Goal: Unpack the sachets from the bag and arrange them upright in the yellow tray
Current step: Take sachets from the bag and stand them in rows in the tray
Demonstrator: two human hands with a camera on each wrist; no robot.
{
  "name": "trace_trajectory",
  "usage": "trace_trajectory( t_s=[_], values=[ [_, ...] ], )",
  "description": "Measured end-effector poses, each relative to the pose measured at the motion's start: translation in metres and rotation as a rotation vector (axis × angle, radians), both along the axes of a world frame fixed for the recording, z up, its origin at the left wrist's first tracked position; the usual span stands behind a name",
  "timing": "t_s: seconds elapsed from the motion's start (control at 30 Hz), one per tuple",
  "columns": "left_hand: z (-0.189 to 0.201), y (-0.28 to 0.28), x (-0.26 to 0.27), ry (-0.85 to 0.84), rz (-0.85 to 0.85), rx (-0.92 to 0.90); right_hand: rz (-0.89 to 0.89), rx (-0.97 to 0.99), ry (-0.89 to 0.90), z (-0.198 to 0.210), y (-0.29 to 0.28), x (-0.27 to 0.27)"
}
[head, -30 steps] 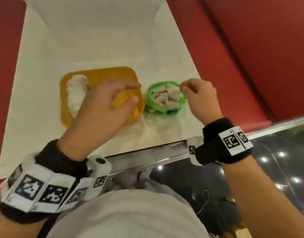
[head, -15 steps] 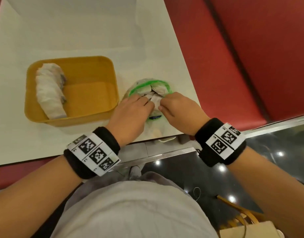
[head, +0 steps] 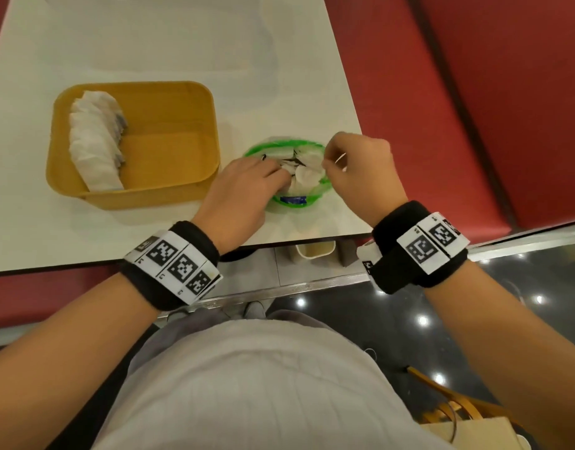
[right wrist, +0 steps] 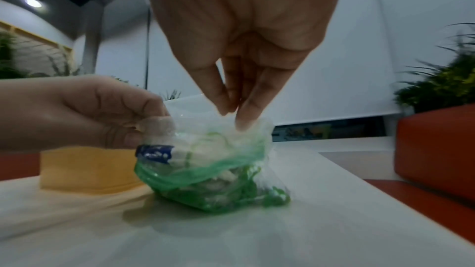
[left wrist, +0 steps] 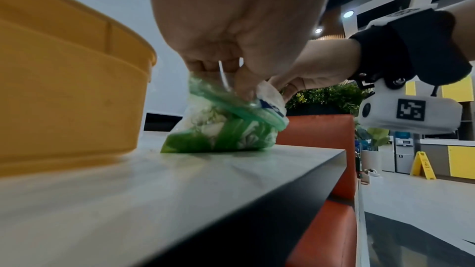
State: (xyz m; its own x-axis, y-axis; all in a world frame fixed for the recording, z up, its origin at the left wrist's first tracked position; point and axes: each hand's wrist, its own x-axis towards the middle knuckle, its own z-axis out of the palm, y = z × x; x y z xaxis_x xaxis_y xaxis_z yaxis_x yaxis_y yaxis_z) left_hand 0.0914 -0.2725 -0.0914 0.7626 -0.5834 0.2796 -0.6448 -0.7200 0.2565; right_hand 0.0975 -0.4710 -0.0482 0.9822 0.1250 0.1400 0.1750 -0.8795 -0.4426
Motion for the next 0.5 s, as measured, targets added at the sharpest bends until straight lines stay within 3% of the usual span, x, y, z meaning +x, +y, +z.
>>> trace_trajectory(
  t_s=[0.23,0.5],
  values=[
    [-0.005,-0.015,-0.004,-0.04,0.05,-0.041,-0.025,-0.068,0.059,-0.021,0.009,0.019],
    [0.001,-0.018,0.007,-0.017,0.086,-0.032,-0.134,0.351,0.103,-0.005,-0.003,0.04]
  ],
)
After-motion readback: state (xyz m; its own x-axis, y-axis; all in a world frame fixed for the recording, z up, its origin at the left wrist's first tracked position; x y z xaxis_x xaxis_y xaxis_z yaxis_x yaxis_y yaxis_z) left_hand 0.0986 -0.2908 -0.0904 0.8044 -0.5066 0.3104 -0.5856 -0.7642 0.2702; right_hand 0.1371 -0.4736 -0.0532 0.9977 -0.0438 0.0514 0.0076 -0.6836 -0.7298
